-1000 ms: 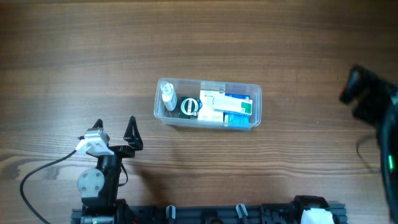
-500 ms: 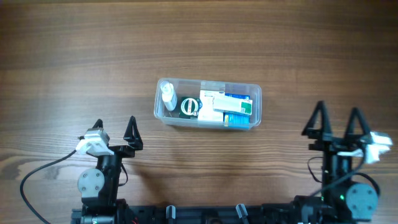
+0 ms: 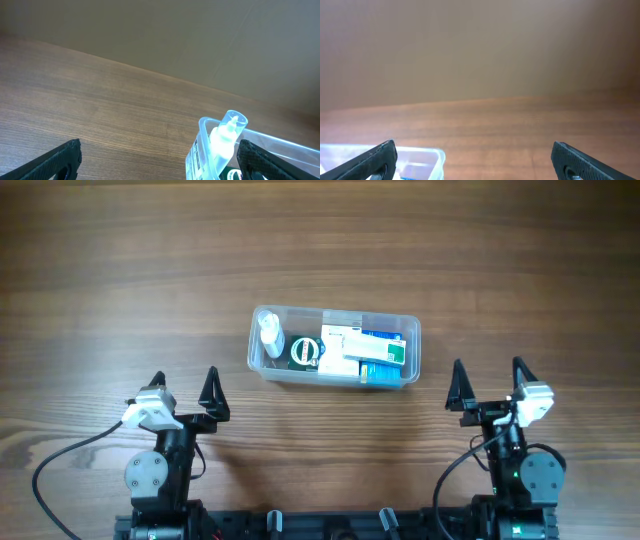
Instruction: Pack container
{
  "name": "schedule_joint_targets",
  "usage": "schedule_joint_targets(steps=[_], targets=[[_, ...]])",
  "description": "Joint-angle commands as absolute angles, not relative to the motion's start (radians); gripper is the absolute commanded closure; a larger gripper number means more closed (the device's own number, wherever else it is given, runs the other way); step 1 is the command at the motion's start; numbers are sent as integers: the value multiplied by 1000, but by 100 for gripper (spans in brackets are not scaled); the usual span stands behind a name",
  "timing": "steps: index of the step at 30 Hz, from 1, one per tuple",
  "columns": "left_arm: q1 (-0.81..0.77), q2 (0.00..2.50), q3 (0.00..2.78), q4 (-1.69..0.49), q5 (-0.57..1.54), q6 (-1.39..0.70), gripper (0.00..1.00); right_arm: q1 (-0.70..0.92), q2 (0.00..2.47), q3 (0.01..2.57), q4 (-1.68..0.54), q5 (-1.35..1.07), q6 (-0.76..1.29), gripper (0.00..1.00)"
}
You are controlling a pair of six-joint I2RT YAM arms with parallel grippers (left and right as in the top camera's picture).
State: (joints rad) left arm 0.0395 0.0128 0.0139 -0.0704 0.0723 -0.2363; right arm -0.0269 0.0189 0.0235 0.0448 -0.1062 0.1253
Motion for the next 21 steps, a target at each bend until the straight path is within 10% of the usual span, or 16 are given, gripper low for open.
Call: schedule_joint_targets(steps=[1,21], targets=[[35,3,6,-71,59,-213,0,-20,3,5,10,-140,68,0],[35,3,6,-71,59,-213,0,-20,8,5,10,-139,27,0]])
